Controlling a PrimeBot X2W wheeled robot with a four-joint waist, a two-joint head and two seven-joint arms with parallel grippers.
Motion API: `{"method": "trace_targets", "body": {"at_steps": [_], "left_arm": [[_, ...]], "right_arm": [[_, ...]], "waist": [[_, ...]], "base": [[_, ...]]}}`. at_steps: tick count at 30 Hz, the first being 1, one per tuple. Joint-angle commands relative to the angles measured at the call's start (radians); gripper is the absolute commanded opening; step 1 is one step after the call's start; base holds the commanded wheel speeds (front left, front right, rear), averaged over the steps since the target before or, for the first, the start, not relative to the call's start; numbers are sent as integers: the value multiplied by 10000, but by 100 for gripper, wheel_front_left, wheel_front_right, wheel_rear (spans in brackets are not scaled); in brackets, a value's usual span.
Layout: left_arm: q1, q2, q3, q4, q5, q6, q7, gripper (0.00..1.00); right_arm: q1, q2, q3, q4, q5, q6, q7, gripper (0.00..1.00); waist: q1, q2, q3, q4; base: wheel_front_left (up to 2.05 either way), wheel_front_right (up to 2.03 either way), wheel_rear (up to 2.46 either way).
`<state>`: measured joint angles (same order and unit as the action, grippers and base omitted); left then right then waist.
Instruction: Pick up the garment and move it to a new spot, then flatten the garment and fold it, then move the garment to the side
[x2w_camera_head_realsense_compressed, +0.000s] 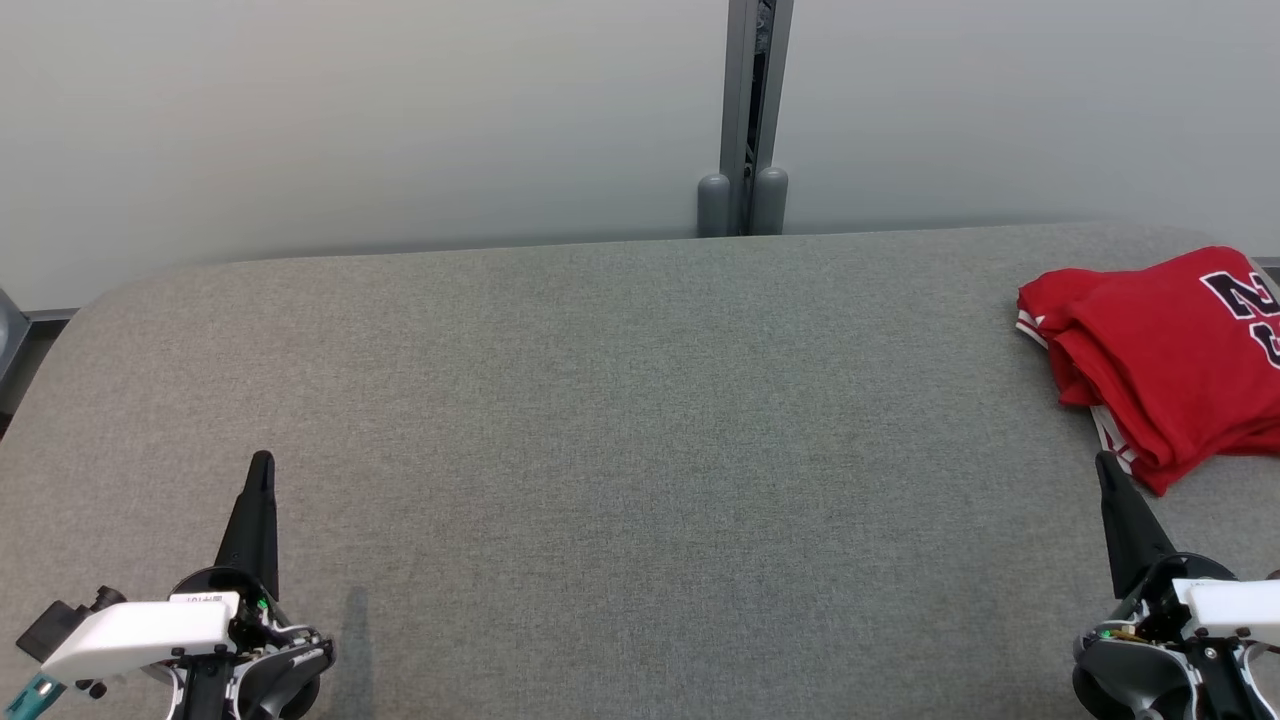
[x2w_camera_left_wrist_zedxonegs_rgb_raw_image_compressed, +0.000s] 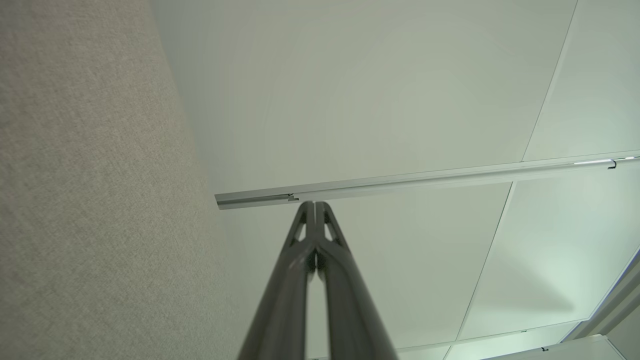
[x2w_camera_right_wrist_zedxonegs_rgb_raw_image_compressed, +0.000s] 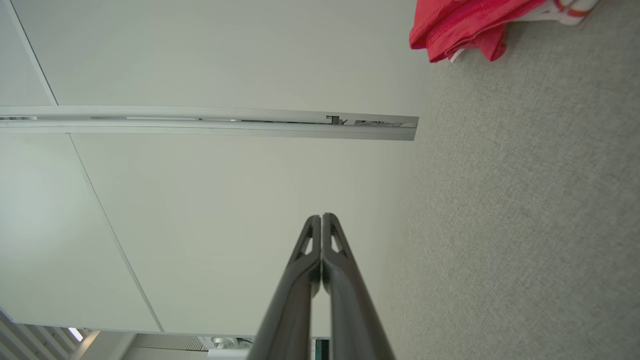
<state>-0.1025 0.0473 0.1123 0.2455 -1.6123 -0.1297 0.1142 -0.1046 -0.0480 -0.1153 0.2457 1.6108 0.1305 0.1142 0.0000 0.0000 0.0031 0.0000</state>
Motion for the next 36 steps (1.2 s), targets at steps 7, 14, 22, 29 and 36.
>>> {"method": "trace_targets", "body": {"at_steps": [7,14,22,29,36], "left_arm": [[-139,55,39,6,-12,-33,35,0],[-138,56,38,5,-10,-33,35,0],[-138,56,38,4,-11,-33,34,0],[-138,56,38,4,-11,-33,34,0],[-138,56,37,3,-11,-31,34,0]], "right_arm": [[-82,-35,-13,-24,26,4,44,0],[-82,-35,-11,-25,28,4,42,0],[-82,-35,-10,-25,30,4,41,0],[-82,-37,-9,-25,26,4,40,0],[-82,-37,-8,-25,27,4,38,0]], "waist": [[0,0,0,0],[0,0,0,0],[0,0,0,0],[0,0,0,0],[0,0,0,0]], "base": [[0,0,0],[0,0,0],[0,0,0],[0,0,0],[0,0,0]]}}
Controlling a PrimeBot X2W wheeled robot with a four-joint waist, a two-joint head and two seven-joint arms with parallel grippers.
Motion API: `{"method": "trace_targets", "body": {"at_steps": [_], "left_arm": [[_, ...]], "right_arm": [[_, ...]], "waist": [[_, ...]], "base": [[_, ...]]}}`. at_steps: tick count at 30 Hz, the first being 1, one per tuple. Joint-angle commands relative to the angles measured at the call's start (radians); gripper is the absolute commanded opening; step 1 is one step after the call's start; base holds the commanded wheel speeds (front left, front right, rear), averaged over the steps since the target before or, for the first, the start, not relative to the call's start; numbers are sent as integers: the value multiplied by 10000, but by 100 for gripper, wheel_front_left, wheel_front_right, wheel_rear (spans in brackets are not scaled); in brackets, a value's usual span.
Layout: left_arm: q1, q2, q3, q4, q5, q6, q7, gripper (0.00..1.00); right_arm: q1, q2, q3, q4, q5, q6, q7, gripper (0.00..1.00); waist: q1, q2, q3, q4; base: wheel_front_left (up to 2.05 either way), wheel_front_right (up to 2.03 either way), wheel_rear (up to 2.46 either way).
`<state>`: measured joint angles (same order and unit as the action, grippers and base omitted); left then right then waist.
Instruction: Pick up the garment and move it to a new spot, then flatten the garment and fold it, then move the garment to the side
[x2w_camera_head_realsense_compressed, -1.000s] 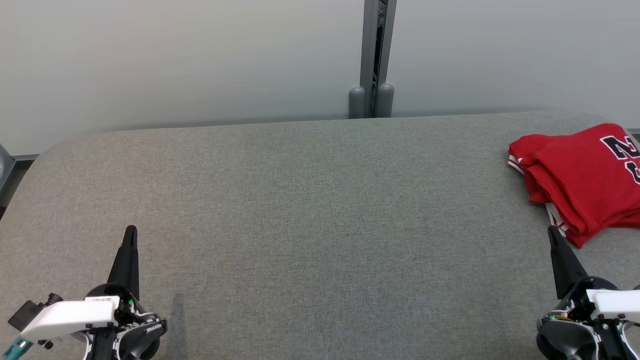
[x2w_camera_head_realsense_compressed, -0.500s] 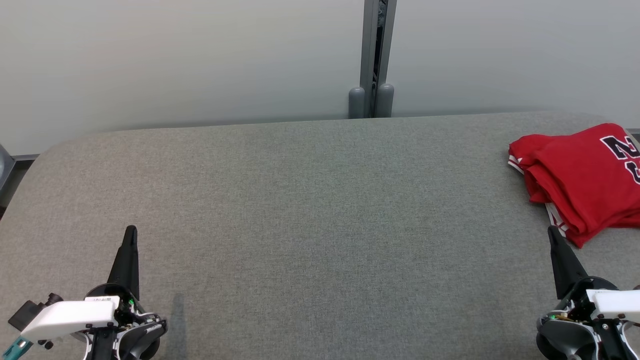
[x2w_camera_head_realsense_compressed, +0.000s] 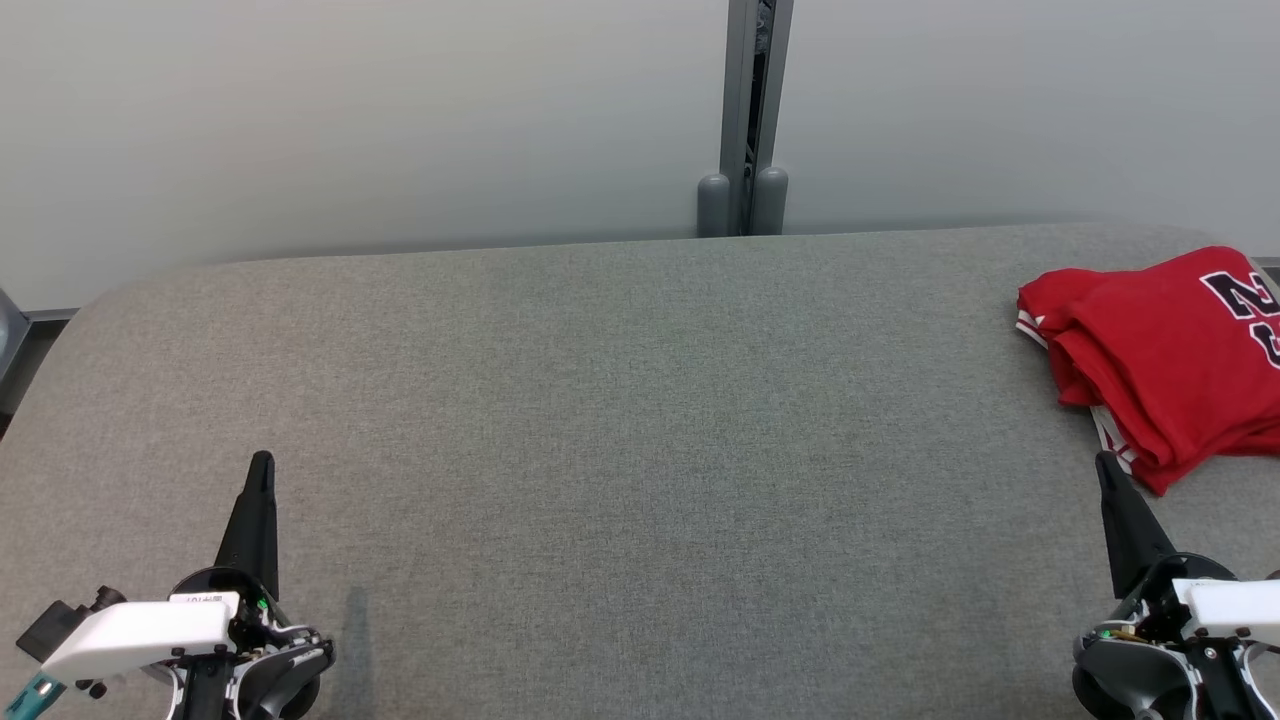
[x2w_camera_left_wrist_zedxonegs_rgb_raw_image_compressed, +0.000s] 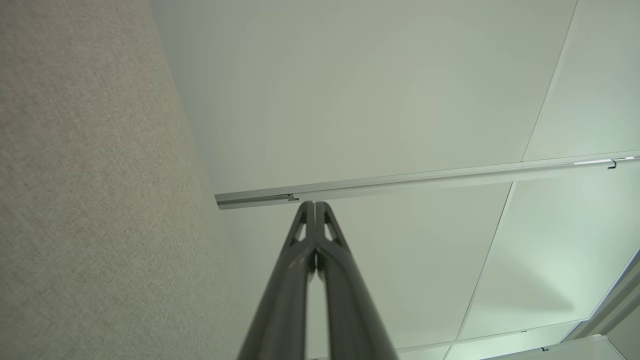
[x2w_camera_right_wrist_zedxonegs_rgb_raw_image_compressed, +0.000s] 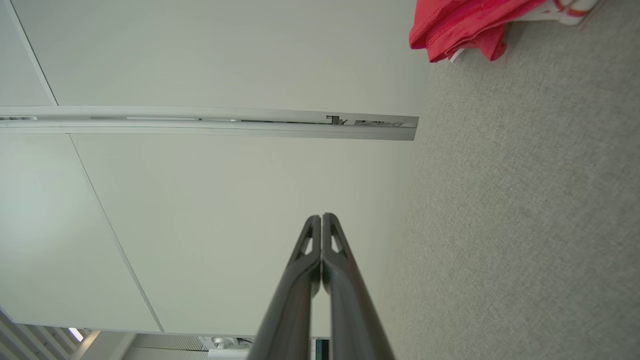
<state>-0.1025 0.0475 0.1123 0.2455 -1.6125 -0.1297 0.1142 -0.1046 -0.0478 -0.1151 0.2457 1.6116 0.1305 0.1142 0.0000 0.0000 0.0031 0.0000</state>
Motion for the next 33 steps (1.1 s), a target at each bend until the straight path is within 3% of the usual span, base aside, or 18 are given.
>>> {"method": "trace_targets", "body": {"at_steps": [1,33], "left_arm": [[-138,54,37,3,-9,-33,34,0],[-138,54,36,2,-10,-31,32,0]], "right_arm": [[-82,-39,-9,-25,20,4,38,0],[-82,-39,-5,-24,23,4,35,0]], "waist": [[0,0,0,0],[0,0,0,0]], "base": [[0,0,0],[0,0,0]]}}
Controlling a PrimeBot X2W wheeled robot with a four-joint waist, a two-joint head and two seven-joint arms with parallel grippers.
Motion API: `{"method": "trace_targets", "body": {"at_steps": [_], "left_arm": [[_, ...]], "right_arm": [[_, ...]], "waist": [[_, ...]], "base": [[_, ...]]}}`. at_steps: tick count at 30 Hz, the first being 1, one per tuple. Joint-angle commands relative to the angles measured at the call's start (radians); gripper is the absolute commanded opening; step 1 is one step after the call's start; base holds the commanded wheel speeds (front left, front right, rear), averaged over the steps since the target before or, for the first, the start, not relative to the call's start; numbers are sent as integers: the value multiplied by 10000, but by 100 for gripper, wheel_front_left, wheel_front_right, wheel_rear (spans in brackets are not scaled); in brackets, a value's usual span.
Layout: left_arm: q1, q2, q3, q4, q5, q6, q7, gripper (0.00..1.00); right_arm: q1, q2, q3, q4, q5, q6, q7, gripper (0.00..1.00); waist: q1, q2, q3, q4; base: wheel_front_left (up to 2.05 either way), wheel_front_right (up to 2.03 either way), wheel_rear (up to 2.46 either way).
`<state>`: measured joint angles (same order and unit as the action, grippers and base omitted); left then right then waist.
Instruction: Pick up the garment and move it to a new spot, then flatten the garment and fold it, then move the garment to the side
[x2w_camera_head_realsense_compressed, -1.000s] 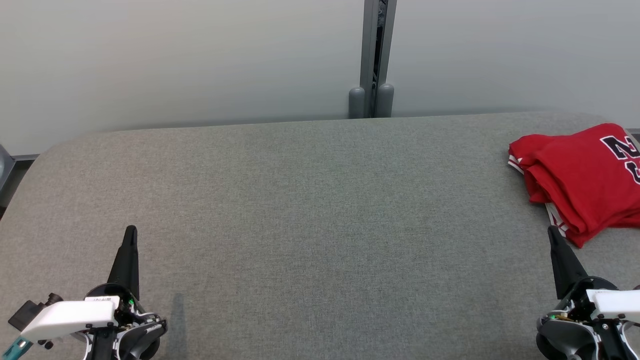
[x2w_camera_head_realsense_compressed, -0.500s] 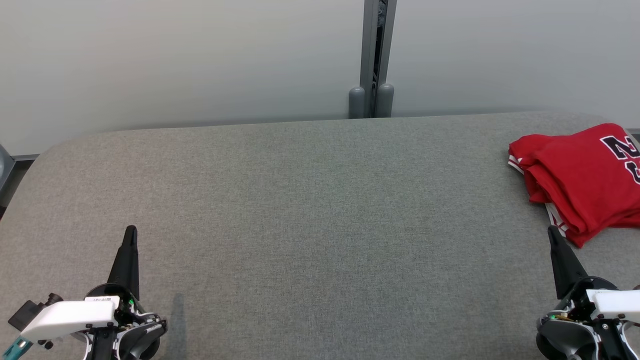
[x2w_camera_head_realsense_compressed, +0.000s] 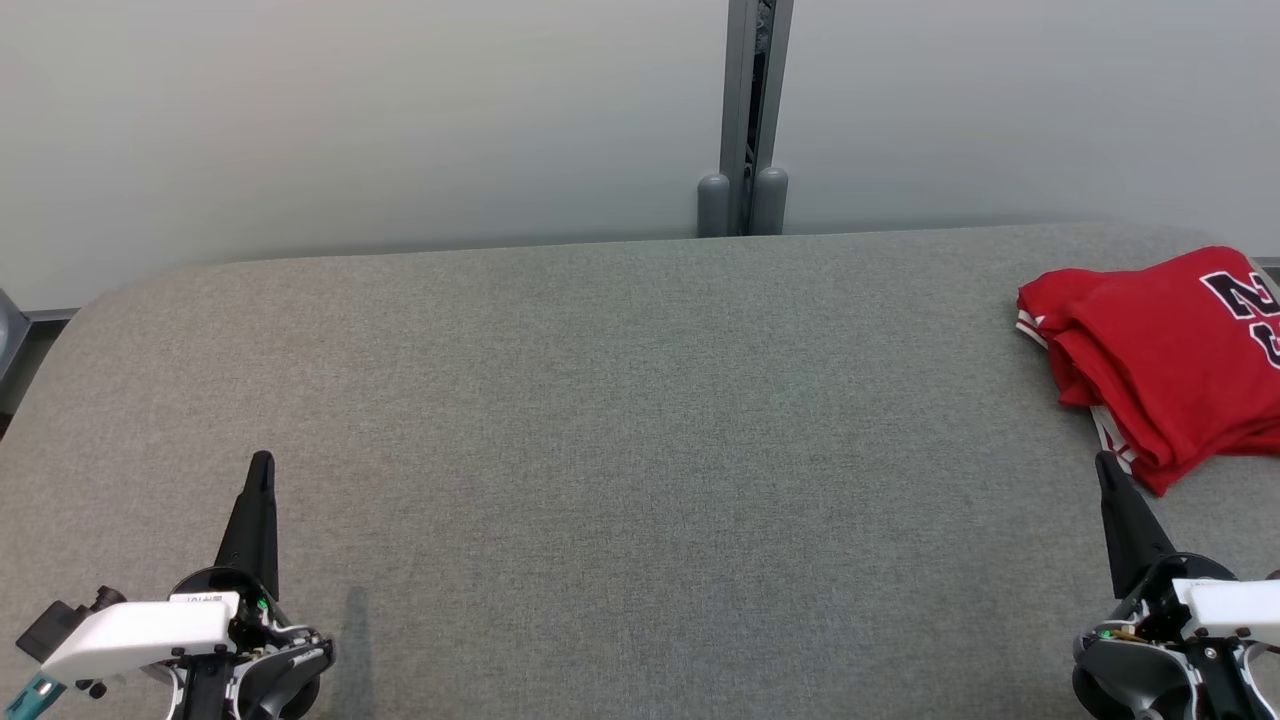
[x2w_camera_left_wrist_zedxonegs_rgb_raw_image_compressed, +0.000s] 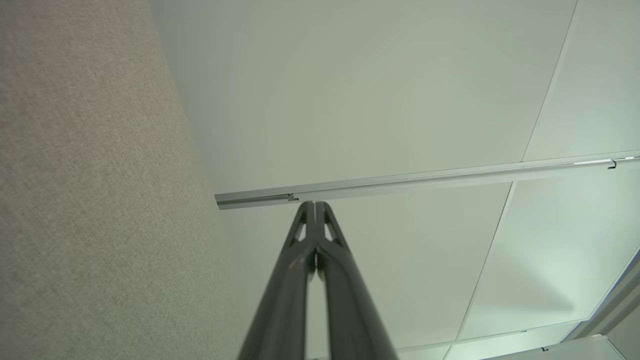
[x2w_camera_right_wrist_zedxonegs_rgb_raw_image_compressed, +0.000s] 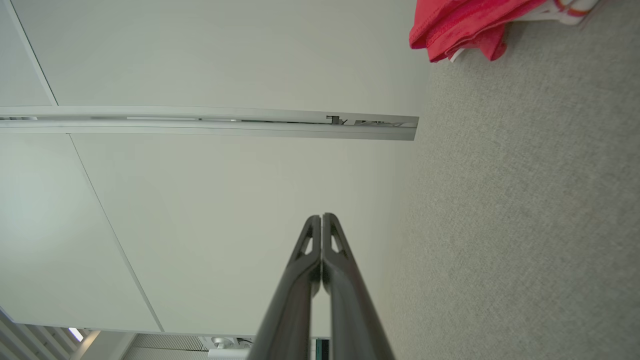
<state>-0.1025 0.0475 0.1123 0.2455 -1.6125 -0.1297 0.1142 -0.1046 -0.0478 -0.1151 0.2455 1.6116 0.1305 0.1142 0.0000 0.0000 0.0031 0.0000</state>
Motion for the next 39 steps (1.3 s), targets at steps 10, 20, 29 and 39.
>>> {"method": "trace_targets", "body": {"at_steps": [10,20,29,39], "left_arm": [[-138,54,36,1,-10,-32,32,0],[-138,54,35,1,-10,-32,32,0],[-138,54,35,1,-11,-32,31,0],[-138,54,35,0,-11,-32,31,0]], "right_arm": [[-82,-39,-4,-22,24,4,34,0],[-82,-39,-3,-22,24,4,33,0],[-82,-39,-2,-22,25,4,33,0],[-82,-39,-2,-22,25,4,32,0]], "waist": [[0,0,0,0],[0,0,0,0],[0,0,0,0],[0,0,0,0]], "base": [[0,0,0],[0,0,0],[0,0,0],[0,0,0]]}}
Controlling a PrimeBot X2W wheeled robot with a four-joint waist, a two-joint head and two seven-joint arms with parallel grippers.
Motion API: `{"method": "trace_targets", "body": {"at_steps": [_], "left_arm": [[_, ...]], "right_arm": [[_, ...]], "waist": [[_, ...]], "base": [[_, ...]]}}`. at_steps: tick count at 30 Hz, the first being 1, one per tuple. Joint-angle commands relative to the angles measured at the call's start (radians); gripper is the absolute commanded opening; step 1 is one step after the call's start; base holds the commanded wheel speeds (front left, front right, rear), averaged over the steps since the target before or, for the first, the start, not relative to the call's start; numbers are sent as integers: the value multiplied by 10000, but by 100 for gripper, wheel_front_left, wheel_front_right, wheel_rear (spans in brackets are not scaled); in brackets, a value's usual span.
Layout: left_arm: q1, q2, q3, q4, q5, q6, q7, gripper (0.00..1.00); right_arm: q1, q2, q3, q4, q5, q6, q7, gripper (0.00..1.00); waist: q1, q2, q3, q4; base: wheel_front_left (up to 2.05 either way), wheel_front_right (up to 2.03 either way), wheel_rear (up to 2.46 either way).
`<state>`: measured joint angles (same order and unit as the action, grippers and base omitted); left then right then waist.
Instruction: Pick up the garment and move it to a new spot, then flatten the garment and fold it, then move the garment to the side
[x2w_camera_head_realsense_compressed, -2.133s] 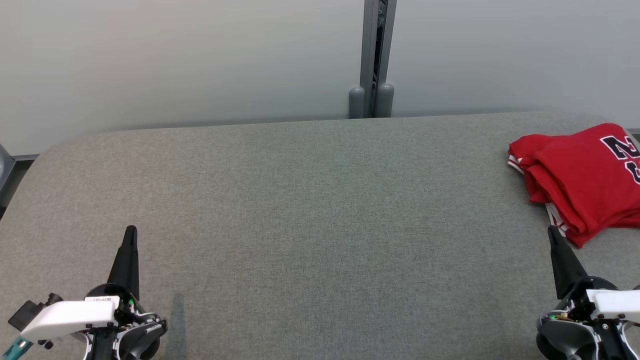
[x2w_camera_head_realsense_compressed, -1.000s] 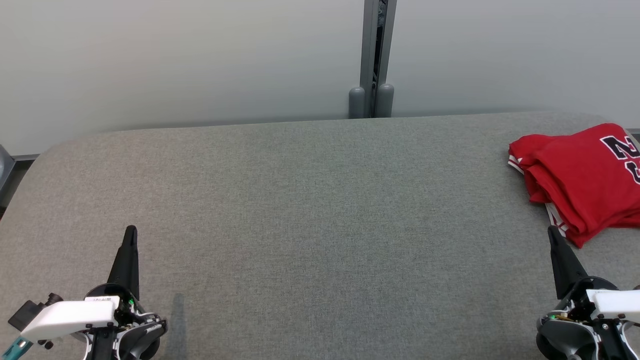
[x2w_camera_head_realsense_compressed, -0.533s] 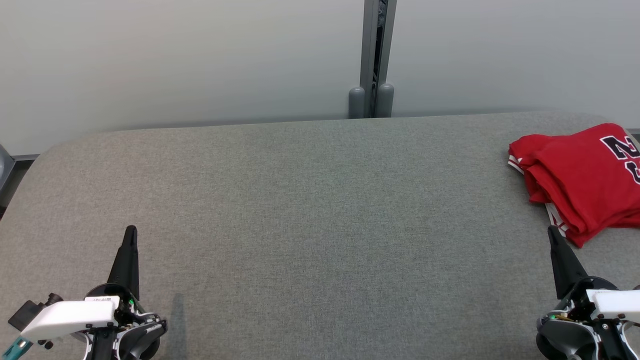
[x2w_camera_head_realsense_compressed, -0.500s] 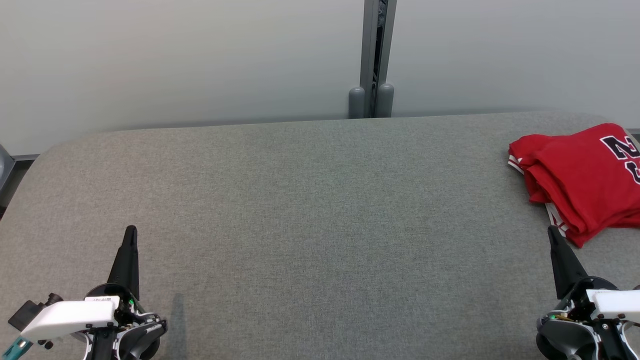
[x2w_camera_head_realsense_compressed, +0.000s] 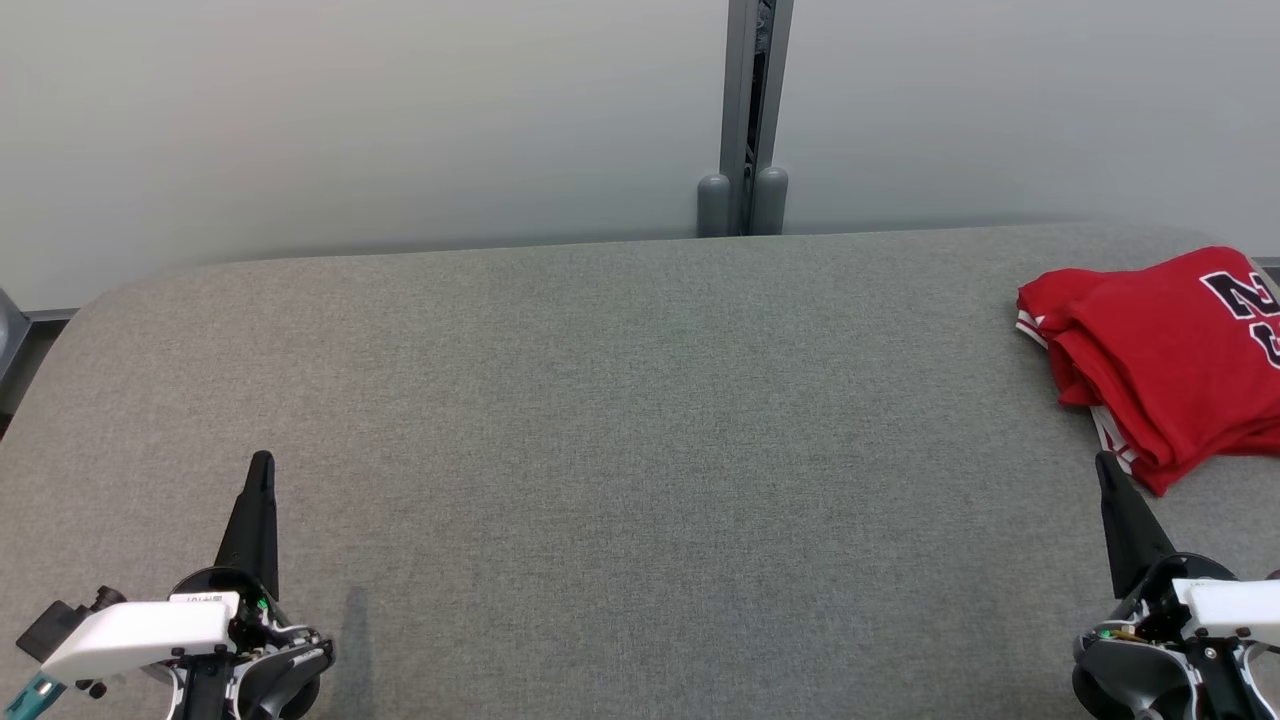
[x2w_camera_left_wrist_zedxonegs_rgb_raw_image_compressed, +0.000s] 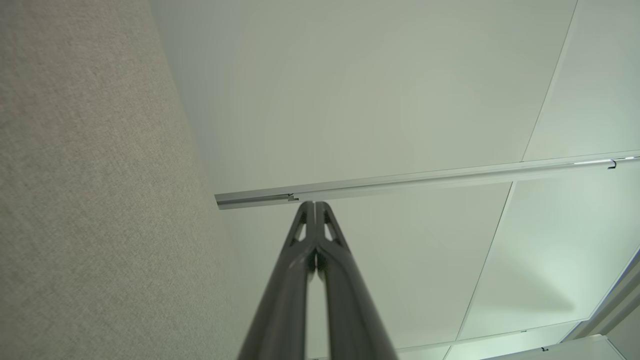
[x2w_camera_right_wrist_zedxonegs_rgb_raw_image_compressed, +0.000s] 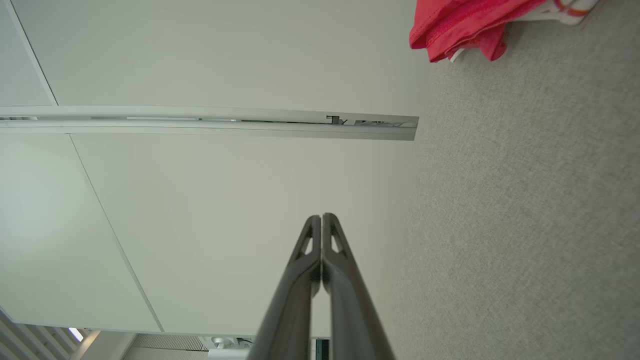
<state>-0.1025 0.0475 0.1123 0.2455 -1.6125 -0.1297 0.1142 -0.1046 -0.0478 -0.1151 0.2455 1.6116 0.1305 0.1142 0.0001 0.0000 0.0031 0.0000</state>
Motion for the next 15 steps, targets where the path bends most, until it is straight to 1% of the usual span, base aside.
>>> {"method": "trace_targets", "body": {"at_steps": [1,15], "left_arm": [[-138,54,35,0,-11,-32,31,0],[-138,54,35,0,-11,-33,31,0]], "right_arm": [[-82,-39,-2,-22,25,4,32,0],[-82,-39,-2,-22,26,4,32,0]], "waist": [[-1,0,0,0],[-1,0,0,0]], "base": [[0,0,0],[0,0,0]]}}
